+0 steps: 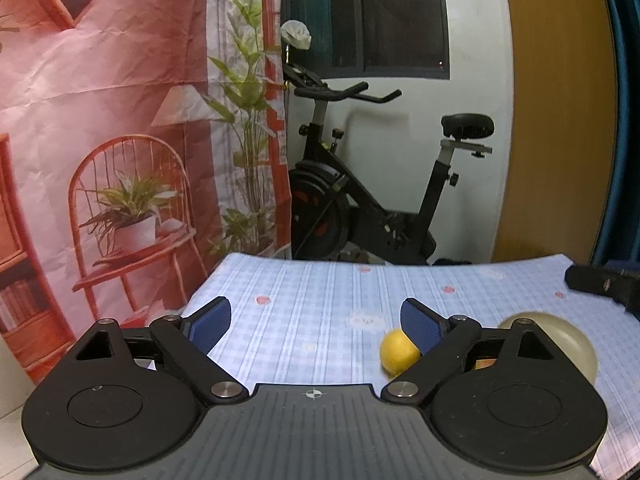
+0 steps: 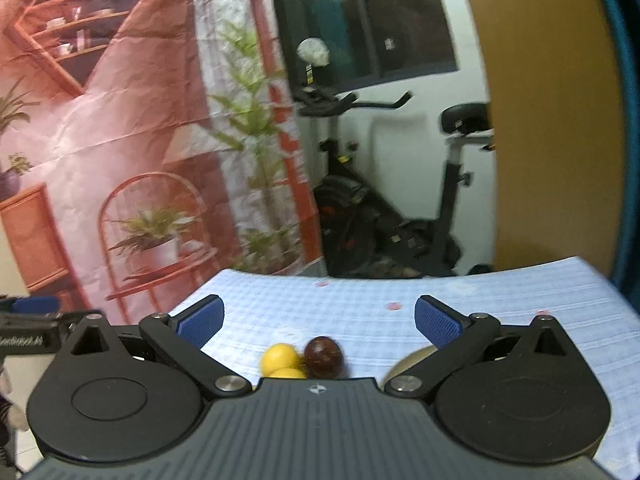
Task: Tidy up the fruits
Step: 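Move the right tool to the fruit pile and close it on an orange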
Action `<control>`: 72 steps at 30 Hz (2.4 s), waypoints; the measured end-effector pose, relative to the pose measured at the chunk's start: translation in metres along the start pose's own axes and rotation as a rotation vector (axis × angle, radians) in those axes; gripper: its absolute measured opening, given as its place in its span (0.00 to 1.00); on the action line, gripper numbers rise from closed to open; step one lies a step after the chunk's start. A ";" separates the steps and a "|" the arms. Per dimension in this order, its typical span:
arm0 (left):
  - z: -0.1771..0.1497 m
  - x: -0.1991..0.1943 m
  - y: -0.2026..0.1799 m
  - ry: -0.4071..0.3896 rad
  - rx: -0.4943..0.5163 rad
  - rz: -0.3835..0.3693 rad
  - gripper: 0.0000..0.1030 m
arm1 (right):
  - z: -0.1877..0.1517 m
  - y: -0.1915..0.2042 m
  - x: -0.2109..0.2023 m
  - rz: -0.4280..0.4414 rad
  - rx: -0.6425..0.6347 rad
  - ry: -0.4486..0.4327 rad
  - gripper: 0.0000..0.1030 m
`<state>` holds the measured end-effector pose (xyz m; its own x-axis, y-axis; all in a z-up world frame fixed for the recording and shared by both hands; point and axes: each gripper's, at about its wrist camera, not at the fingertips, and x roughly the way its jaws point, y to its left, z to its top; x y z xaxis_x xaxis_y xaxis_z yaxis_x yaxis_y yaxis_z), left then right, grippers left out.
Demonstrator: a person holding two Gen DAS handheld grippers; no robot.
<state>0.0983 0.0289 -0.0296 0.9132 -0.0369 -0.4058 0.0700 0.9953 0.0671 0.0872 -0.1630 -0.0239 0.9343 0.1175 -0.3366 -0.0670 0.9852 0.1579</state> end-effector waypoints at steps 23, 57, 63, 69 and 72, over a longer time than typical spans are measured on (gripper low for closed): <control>-0.011 0.069 -0.009 0.192 0.034 -0.094 0.90 | -0.033 -0.018 0.034 -0.022 0.011 0.134 1.00; -0.054 0.105 -0.051 0.312 0.062 -0.348 0.59 | -0.061 -0.015 0.046 0.024 -0.055 0.244 0.70; -0.059 0.121 -0.050 0.353 0.041 -0.350 0.51 | -0.063 -0.016 0.048 0.025 -0.044 0.252 0.70; -0.061 0.124 -0.051 0.371 0.035 -0.367 0.51 | -0.066 -0.018 0.050 0.033 -0.037 0.264 0.70; -0.062 0.126 -0.052 0.383 0.034 -0.374 0.51 | -0.067 -0.018 0.050 0.033 -0.035 0.266 0.70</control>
<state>0.1847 -0.0217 -0.1408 0.6123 -0.3466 -0.7106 0.3812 0.9168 -0.1186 0.1117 -0.1663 -0.1057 0.8071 0.1737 -0.5643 -0.1124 0.9835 0.1420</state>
